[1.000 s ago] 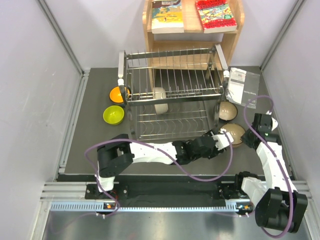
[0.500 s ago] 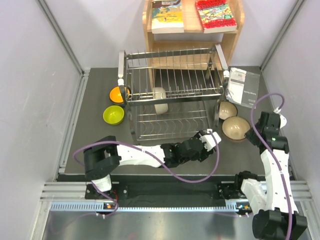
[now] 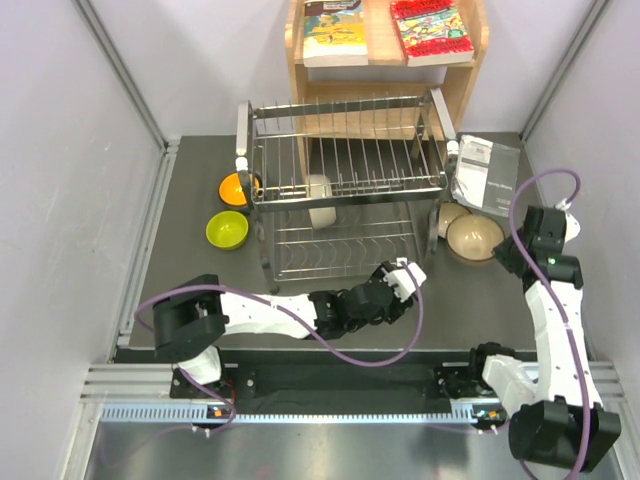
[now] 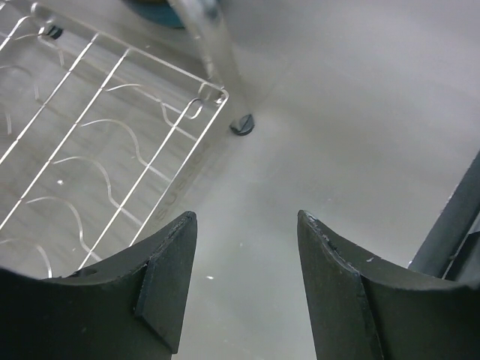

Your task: Unload the bowls from the dish rack

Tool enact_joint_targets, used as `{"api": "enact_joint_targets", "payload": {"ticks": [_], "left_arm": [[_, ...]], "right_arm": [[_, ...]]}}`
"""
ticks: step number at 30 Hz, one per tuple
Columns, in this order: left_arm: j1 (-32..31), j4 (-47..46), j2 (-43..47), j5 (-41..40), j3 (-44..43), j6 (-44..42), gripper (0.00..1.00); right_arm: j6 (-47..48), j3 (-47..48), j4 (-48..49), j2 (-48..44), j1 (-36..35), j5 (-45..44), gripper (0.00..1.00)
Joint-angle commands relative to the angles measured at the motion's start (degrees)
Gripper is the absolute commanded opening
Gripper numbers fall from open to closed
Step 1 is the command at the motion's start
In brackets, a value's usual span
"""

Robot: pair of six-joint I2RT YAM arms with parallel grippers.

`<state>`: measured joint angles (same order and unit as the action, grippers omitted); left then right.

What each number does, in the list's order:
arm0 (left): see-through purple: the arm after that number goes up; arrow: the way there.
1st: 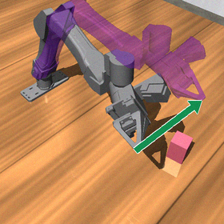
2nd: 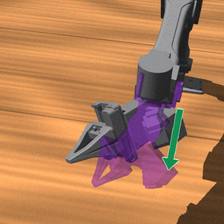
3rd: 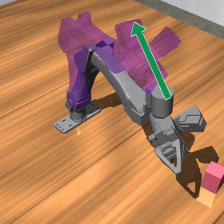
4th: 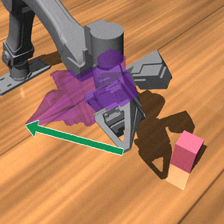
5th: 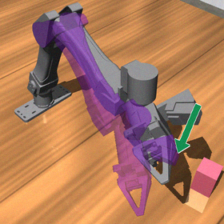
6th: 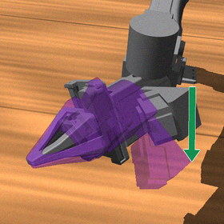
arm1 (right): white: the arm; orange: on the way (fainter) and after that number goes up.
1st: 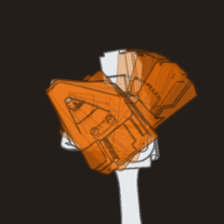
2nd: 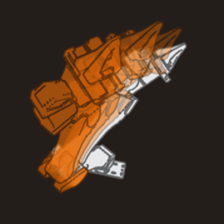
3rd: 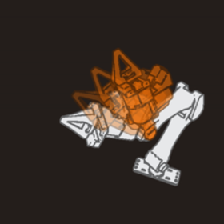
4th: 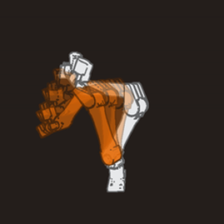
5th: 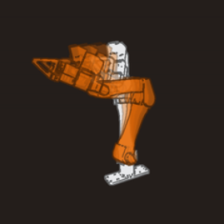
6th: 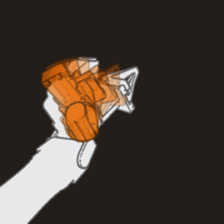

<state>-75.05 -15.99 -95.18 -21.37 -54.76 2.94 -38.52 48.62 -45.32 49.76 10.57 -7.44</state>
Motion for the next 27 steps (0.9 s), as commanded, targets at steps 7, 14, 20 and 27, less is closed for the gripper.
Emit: {"api": "enact_joint_targets", "payload": {"ticks": [7, 14, 20, 27], "left_arm": [[0.43, -2.29, 3.51, -4.03, 1.85, 0.58, 0.61], [1.13, -3.52, 2.89, -4.91, 3.7, 1.19, 0.61], [1.57, -3.35, 2.28, -4.91, 4.31, 1.1, 0.61], [1.92, -3.44, 2.98, -5.09, 5.98, 1.54, 0.61]], "right_arm": [[-4.98, 9.47, 17.98, 10.44, -0.55, 4.8, 0.0], [-5.95, 11.58, 22.55, 19.05, -5.2, 2.89, 0.0], [-5.95, 12.73, 25.72, 23.97, -8.02, 0.5, 0.0], [-5.42, 10.27, 27.48, 25.56, -8.02, -1.25, 0.0]]}}
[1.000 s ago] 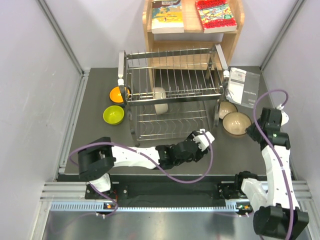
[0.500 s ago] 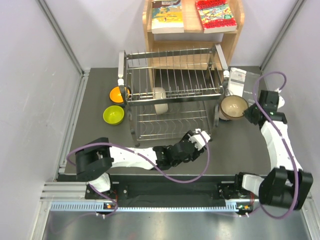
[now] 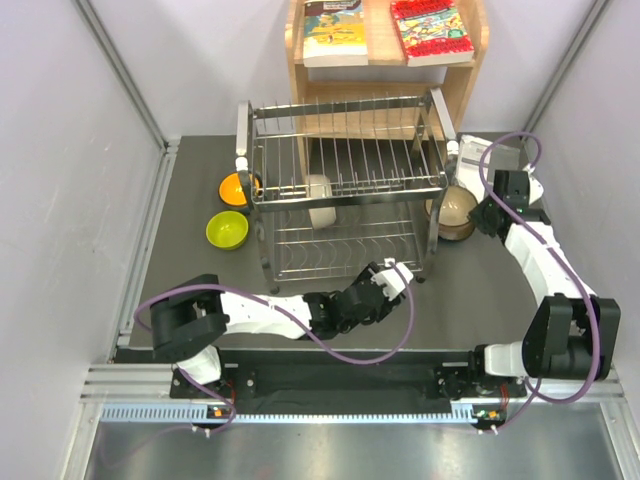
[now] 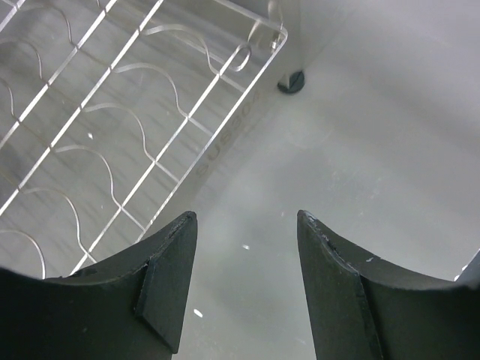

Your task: Unload the bowls from the dish rack

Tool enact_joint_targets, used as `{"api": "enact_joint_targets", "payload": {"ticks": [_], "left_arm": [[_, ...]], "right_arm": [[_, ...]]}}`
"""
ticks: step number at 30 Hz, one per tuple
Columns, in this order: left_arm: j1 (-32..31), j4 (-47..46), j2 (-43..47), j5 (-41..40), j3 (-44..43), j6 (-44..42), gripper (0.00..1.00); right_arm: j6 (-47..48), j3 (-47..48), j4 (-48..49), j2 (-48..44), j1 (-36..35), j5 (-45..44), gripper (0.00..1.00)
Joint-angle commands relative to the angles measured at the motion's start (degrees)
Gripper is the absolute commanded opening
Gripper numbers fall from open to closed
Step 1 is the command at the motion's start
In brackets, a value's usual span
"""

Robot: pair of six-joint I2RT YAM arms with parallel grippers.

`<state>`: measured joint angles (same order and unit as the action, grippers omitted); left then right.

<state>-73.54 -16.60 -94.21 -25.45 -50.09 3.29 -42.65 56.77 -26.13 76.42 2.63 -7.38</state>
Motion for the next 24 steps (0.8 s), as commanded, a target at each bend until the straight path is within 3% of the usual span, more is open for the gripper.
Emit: {"api": "enact_joint_targets", "payload": {"ticks": [1, 16, 17, 18, 19, 23, 24], "left_arm": [[0.41, -2.91, 1.84, -0.92, 1.39, 1.37, 0.61], [0.59, -2.56, 1.84, -1.27, 1.66, 2.07, 0.6], [0.59, -2.56, 1.93, -1.35, 1.66, 1.98, 0.6], [0.59, -2.56, 1.93, -1.35, 1.66, 1.98, 0.6], [0.59, -2.47, 1.84, -1.35, 1.66, 1.98, 0.6], [0.59, -2.38, 1.75, -1.35, 1.75, 2.16, 0.6], [0.59, -2.38, 1.75, -1.35, 2.01, 2.42, 0.6]], "right_arm": [[-1.12, 1.77, 8.55, -1.27, 0.0, -1.67, 0.0], [-0.68, -2.54, 10.13, 0.4, 0.18, 0.43, 0.0], [-0.85, -3.07, 10.48, 0.22, 0.18, 0.43, 0.02], [-0.85, -3.16, 10.4, 0.3, 0.18, 0.52, 0.17], [-0.77, -2.99, 9.96, 0.57, 0.27, 0.52, 0.22], [-0.24, -3.16, 9.61, 0.57, 0.62, 0.96, 0.26], [-0.24, -3.16, 9.61, 0.48, 0.71, 1.05, 0.33]]}}
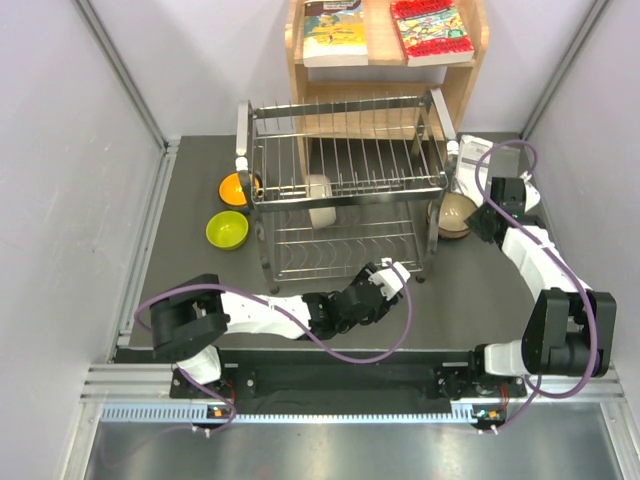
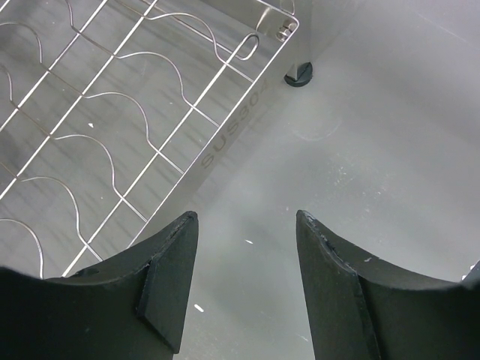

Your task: Unload the bowls from the dish rack

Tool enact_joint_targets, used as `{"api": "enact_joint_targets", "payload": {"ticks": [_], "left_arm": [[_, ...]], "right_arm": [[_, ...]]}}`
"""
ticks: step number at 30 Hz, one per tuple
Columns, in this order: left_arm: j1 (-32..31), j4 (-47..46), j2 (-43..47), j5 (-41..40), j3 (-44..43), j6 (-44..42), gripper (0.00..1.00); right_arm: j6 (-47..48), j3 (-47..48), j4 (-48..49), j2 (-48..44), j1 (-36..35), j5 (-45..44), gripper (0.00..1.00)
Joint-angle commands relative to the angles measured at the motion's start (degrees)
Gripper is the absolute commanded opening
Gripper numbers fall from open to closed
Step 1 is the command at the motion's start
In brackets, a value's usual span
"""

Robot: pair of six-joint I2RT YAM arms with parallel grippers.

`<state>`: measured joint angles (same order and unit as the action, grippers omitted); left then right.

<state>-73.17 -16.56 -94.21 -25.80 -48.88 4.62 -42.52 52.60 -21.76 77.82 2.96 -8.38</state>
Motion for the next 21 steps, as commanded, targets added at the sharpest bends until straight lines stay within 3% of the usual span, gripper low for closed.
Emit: {"api": "enact_joint_targets", "payload": {"ticks": [1, 4, 5, 6, 7, 11, 16, 21], "left_arm": [[0.13, -2.43, 1.75, -1.0, 0.81, 1.18, 0.6], [0.22, -2.6, 1.93, -1.27, 1.24, 1.44, 0.6], [0.13, -2.69, 2.02, -1.44, 1.42, 1.62, 0.6], [0.22, -2.78, 2.1, -1.53, 1.6, 1.88, 0.6], [0.22, -2.95, 2.37, -1.62, 1.68, 2.06, 0.6], [0.65, -4.36, 3.59, -2.24, 3.26, 3.28, 0.61], [0.83, -3.84, 4.65, -3.2, 3.44, 3.46, 0.61], [1.53, -5.76, 8.78, -7.84, 7.21, 5.48, 0.62]], "right_arm": [[-0.28, 0.84, 5.15, -1.18, 0.38, 2.4, 0.35], [-0.02, 0.75, 4.97, -2.05, 0.55, 3.19, 0.41], [0.24, 0.66, 4.97, -2.32, 0.55, 3.28, 0.48], [0.42, 0.66, 4.8, -2.5, 0.55, 3.28, 0.61], [0.42, 0.66, 4.19, -2.76, 0.55, 3.28, 0.63], [0.51, -1.27, 4.7, -3.9, 0.99, 3.37, 0.63], [-0.54, -3.03, 5.67, -2.94, 1.43, 4.95, 0.5], [0.25, -3.73, 4.36, -6.0, 1.96, 4.78, 0.6]]}}
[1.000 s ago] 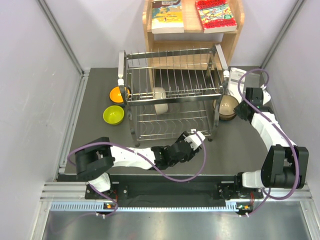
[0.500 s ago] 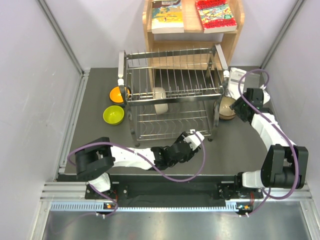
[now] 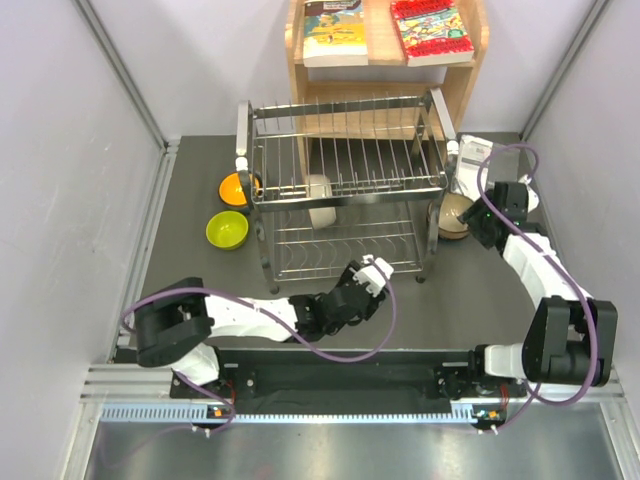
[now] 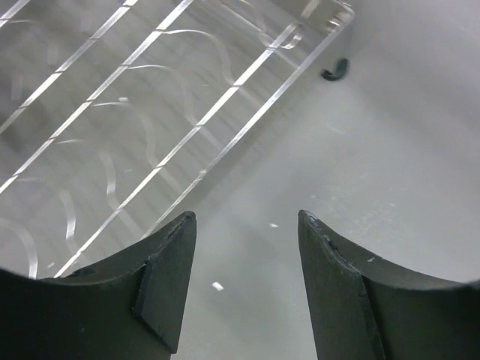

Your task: Unload the bowls from the dish rack

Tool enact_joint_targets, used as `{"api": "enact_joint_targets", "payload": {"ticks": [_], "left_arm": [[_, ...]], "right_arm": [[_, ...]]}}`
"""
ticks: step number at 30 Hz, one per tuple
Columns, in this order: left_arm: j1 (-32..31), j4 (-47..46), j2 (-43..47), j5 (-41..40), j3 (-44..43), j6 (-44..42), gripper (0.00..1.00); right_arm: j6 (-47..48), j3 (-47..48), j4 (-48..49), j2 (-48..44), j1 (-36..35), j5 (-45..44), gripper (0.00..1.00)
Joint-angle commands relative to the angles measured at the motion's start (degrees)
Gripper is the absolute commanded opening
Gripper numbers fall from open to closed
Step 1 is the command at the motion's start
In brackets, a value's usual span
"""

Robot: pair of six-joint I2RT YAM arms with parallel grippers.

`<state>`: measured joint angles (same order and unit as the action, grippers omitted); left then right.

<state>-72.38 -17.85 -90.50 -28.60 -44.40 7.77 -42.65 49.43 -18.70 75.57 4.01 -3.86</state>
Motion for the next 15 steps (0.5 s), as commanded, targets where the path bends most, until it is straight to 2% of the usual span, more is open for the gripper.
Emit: {"api": "enact_joint_targets", "payload": {"ticks": [1, 4, 10, 12, 15], "left_arm": [[0.75, -5.61, 5.85, -9.59, 3.61, 2.34, 0.67], [1.97, -6.06, 8.57, -17.95, 5.64, 2.77, 0.75], [10.41, -5.97, 12.09, -15.53, 6.87, 7.08, 0.77], [12.43, -5.62, 12.45, -16.57, 6.35, 6.91, 0.78], [16.38, -5.09, 12.72, -16.4, 5.29, 6.99, 0.81]], "right_arm": [[0.73, -1.87, 1.3, -7.07, 1.17, 0.17, 0.61], [2.74, -3.46, 1.47, -13.94, 2.75, 0.25, 0.64], [6.0, -5.3, -2.83, -23.88, 3.37, 1.48, 0.67], [6.44, -7.23, -3.18, -27.04, 3.37, 2.97, 0.76], [6.71, -10.3, -2.93, -30.56, 3.37, 6.05, 0.77]]}}
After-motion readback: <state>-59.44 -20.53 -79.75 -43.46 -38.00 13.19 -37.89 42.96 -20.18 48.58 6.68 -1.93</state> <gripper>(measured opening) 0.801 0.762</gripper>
